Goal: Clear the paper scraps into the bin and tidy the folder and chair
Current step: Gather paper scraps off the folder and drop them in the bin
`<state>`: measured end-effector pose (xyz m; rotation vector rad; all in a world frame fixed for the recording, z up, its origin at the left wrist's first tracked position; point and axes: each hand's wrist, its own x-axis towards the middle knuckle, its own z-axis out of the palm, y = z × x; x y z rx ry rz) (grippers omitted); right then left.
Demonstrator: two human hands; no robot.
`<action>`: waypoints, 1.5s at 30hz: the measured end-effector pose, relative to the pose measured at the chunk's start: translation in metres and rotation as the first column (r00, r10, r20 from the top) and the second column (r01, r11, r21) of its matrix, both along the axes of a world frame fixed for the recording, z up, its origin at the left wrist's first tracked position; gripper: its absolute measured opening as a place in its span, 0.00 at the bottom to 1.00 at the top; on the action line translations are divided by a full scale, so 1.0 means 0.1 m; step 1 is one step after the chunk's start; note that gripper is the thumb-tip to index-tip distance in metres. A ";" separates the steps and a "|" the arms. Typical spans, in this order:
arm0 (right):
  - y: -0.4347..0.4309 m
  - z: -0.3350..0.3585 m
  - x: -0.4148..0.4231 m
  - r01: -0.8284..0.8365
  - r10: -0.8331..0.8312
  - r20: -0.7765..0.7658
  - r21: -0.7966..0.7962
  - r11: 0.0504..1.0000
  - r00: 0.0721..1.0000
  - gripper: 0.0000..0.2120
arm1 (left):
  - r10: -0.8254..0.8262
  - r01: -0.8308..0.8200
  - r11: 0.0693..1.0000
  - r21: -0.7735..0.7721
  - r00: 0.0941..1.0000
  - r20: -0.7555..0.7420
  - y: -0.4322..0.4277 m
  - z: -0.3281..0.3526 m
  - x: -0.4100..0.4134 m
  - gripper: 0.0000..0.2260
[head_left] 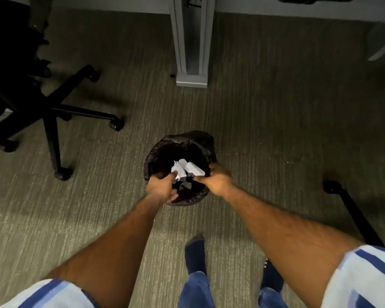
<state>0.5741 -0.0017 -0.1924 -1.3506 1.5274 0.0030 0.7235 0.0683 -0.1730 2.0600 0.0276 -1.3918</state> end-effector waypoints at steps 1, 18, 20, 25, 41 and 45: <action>-0.01 0.02 -0.04 -0.012 0.012 -0.024 0.001 1.000 1.000 0.29 | -0.041 0.040 0.999 0.029 0.999 0.026 0.04 -0.02 0.03 0.18; 0.04 0.23 -1.66 0.233 -0.236 0.008 0.131 0.964 0.972 0.24 | -0.523 0.521 0.853 0.037 0.852 0.037 -0.28 -0.21 -0.91 0.19; 0.02 0.29 -1.92 0.263 -0.268 0.014 0.134 0.955 0.963 0.23 | -0.590 0.591 0.807 0.001 0.806 0.039 -0.43 -0.02 -1.19 0.20; -0.04 0.44 -2.53 0.361 -0.365 0.029 0.102 0.927 0.931 0.19 | -0.708 0.711 0.703 0.011 0.698 0.107 -0.75 -0.05 -1.76 0.27; 0.31 1.54 -4.49 0.230 -0.285 -0.133 -0.322 0.918 0.949 0.16 | -0.931 0.992 0.117 -0.054 0.128 0.341 -1.18 1.13 -3.93 0.20; 0.53 1.79 -5.06 0.191 -0.304 -0.238 -0.401 0.896 0.923 0.17 | -0.940 0.996 -0.020 -0.090 0.012 0.342 -1.21 1.31 -4.57 0.21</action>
